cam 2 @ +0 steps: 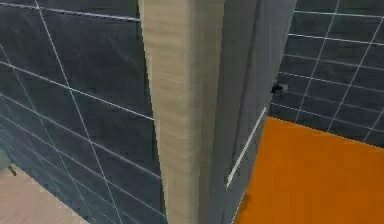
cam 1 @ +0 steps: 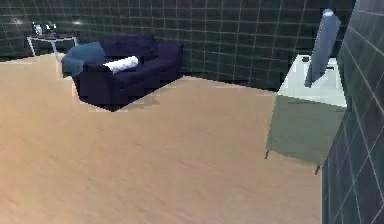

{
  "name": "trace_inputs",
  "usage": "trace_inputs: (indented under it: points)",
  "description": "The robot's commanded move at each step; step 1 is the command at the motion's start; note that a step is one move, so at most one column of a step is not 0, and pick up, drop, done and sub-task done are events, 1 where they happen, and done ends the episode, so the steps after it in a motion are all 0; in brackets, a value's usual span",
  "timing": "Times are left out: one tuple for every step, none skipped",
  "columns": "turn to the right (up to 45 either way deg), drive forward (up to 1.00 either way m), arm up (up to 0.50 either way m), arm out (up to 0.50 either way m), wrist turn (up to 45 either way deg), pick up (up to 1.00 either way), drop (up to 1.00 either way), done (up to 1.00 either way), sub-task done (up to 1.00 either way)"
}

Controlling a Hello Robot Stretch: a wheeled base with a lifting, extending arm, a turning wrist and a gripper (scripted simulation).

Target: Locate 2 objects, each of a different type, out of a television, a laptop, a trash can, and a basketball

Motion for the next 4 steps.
trace_inputs:
  points:
    - [-45.0, 0.00, 0.00, 0.00, 0.0, 0.00, 0.00, 0.00, 0.00]
    - [-12.0, 0.00, 0.00, 0.00, 0.0, 0.00, 0.00, 0.00, 0.00]
    - [-3.0, 0.00, 0.00, 0.00, 0.0, 0.00, 0.00, 0.00, 0.00]
    - [0.0, 0.25, 0.00, 0.00, 0.0, 0.00, 0.00, 0.00, 0.00]
